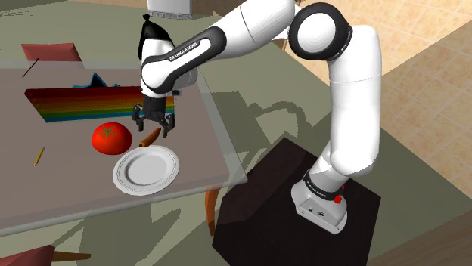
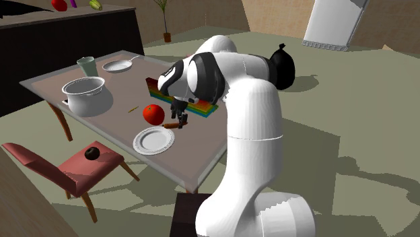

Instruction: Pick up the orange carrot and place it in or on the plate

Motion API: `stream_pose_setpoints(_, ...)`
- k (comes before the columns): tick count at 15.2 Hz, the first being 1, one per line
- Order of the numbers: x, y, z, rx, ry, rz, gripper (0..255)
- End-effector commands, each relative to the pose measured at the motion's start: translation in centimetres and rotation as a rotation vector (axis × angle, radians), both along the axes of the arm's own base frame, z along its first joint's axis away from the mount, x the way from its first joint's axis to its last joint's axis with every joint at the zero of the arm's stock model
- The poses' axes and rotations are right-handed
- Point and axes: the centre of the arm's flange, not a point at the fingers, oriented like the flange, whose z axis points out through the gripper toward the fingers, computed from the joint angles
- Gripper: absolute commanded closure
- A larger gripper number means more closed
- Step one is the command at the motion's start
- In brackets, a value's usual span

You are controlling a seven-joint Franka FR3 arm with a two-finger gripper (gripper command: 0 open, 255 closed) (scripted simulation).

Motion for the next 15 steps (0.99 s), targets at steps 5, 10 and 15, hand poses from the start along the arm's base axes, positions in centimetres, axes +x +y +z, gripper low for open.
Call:
stream_pose_setpoints(5, -0.12, 0.55, -1.9, 0.001, 0.0, -0.002, 0)
stream_pose_setpoints(10, -0.11, 0.55, -1.9, 0.001, 0.0, -0.002, 0)
stream_pose_setpoints(15, -0.13, 0.56, -1.86, 0.001, 0.0, -0.002, 255)
